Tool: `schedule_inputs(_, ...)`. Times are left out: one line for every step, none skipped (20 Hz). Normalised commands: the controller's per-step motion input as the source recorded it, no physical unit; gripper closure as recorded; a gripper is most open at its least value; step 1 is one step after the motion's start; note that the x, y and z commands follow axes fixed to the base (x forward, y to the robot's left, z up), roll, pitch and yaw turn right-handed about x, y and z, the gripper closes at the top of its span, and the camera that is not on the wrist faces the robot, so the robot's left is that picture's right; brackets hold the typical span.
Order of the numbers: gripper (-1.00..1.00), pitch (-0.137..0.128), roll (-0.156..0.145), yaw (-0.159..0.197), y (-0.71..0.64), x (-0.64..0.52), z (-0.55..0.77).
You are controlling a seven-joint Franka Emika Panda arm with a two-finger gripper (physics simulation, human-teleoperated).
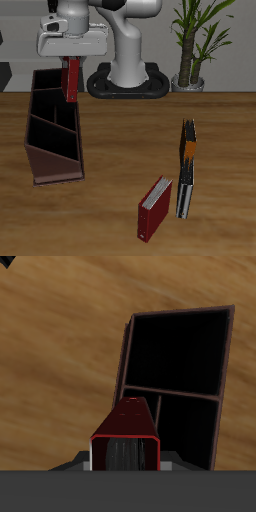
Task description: Place the left red book into the right desk caddy's front compartment
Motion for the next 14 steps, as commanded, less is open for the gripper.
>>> schedule_inputs(1.0,0.021,-0.022,-0.089,-0.04,0.04,-0.19)
schedule_inputs(1.0,0.023,0.034,0.065,0.05,0.15,-0.29)
schedule_inputs(1.0,0.005,-0.087,0.049,-0.07,0.12,-0.19)
schedule_inputs(1.0,0.031,-0.04,0.004,-0.04,0.13,-0.23)
schedule_inputs(1.0,0.049,0.036,-0.019,0.04,0.11,-0.12)
schedule_inputs(1.0,-0.018,-0.066,-0.009,-0.07,0.05,-0.13)
schedule_inputs(1.0,0.021,0.008,-0.018,0.02,0.04,-0.15)
schedule_inputs(1.0,0.003,-0.029,-0.028,-0.09,0.05,-0.1)
schedule_inputs(1.0,-0.008,-0.002,-0.009,0.01,0.04,-0.06)
schedule_inputs(1.0,0.019,0.0,0.004,-0.08,0.05,-0.09)
schedule_inputs(1.0,-0.002,-0.064,-0.066,-0.23,0.03,-0.11)
schedule_inputs(1.0,0.024,0.01,-0.005,-0.03,0.04,-0.11)
schedule_inputs(1.0,0.009,-0.01,-0.008,-0.05,0.06,-0.13)
schedule_inputs(1.0,0.027,-0.007,-0.037,-0.03,0.06,-0.16)
